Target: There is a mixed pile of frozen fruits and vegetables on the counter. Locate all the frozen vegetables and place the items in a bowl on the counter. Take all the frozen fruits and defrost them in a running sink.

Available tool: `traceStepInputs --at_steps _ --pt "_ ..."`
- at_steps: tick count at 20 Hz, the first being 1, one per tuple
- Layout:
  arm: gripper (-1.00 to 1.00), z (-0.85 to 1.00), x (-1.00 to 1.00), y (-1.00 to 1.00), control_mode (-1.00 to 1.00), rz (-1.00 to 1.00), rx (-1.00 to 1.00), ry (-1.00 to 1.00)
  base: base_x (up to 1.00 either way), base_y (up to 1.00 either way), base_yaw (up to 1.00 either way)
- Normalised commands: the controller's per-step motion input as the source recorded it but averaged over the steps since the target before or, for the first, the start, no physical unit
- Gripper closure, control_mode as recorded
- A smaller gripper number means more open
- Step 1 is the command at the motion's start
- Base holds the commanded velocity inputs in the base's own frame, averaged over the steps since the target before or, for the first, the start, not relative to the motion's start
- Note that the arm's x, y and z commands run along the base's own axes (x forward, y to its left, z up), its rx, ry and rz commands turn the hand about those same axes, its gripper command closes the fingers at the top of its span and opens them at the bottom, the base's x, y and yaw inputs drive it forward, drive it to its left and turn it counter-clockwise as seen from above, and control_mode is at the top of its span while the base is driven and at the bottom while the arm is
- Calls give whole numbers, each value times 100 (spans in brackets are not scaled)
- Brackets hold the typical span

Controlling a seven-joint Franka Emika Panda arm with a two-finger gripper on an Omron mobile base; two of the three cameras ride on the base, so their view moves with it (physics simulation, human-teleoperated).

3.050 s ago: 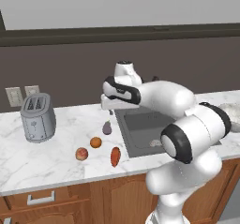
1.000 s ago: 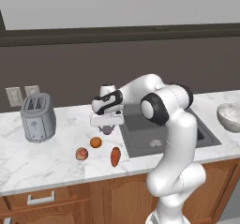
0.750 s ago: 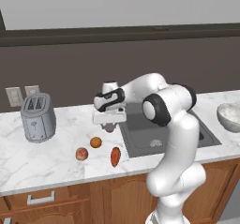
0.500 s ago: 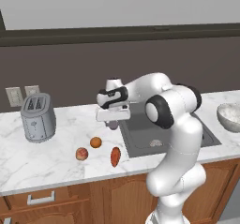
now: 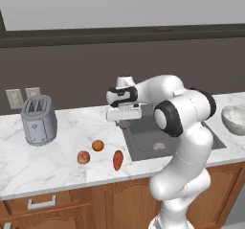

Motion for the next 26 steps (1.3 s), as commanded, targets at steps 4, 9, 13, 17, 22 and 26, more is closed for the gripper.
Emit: traceStepInputs --at_steps 4,9,13,17,22,26 --pt "100 22 -25 -32 -100 0 0 -5 0 0 0" --pt "100 9 -2 -34 -100 0 -2 2 0 0 0" --pt "100 11 -6 -43 -100 0 -3 0 0 0 0" --pt "100 10 -7 -45 -100 0 -3 0 0 0 0" --pt "100 12 -14 -39 -100 1 -5 -4 0 0 0" --pt "100 6 -18 -37 -100 1 -12 -4 0 0 0"
